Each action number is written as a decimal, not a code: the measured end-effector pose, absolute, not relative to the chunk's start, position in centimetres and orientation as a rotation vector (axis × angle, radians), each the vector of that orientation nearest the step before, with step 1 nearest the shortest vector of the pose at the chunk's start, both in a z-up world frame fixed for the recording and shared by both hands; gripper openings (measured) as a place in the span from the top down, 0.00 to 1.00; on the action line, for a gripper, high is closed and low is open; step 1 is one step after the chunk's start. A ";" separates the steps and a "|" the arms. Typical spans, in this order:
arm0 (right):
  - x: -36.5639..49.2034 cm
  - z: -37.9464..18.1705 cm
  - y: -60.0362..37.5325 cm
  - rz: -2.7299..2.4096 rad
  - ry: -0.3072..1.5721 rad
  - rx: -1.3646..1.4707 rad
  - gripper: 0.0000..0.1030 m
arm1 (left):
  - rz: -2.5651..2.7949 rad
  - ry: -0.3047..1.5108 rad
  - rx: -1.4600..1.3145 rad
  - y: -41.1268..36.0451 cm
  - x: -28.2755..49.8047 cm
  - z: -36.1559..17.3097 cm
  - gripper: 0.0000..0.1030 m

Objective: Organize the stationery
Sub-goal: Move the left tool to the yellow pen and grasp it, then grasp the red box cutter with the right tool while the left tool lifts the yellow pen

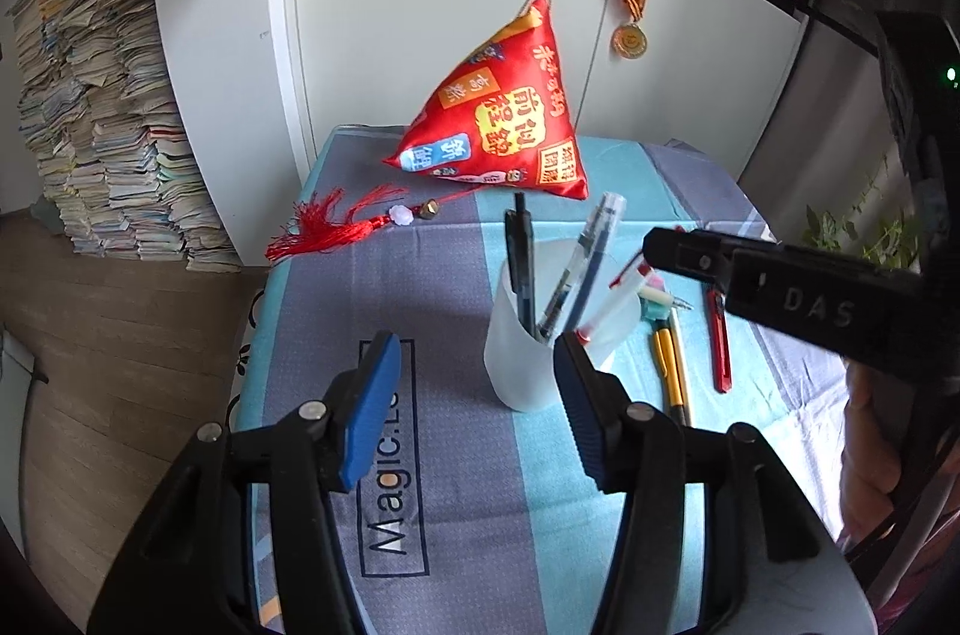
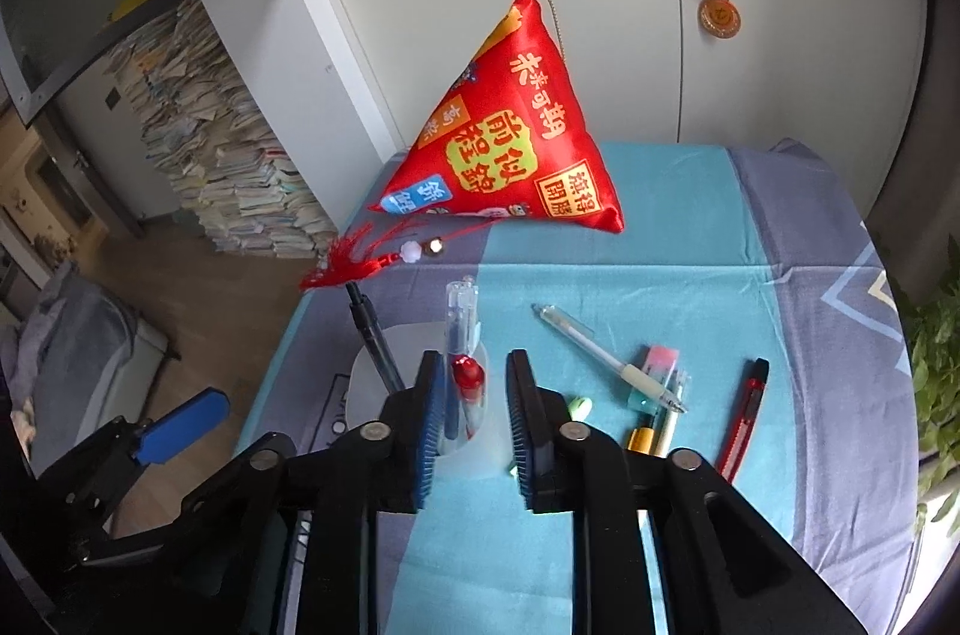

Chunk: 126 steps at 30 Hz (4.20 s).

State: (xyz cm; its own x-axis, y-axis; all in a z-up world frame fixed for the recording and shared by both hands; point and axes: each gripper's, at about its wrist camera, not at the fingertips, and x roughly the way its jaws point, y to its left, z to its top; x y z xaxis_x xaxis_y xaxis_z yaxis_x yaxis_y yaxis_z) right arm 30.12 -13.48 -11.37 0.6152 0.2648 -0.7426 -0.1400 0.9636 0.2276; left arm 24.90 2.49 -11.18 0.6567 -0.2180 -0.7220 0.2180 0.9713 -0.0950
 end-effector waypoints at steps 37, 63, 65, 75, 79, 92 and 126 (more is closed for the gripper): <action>26.2 -19.0 -28.6 0.028 1.046 0.402 0.60 | -0.440 1.076 0.250 -11.8 25.0 -21.0 0.63; 29.7 -20.6 -26.6 -0.055 1.135 0.263 0.97 | -0.496 1.097 0.222 -10.8 23.9 -20.5 0.92; 28.3 -20.3 -26.9 0.002 1.146 0.266 0.97 | -0.501 1.094 0.242 -9.8 22.6 -20.2 0.92; 22.5 -19.9 -28.0 0.070 1.133 0.266 0.97 | -0.506 1.127 0.299 -8.0 19.7 -21.5 0.91; 25.2 -18.7 -29.1 0.013 1.077 0.310 0.73 | -0.480 1.088 0.277 -8.7 20.5 -20.8 0.63; 33.8 -20.0 -27.9 -0.069 1.120 0.293 0.60 | -0.450 1.091 0.299 -11.6 24.5 -21.9 0.68; 32.5 -18.7 -27.2 -0.081 1.054 0.270 0.86 | -0.504 1.000 0.238 -10.7 23.6 -19.2 0.90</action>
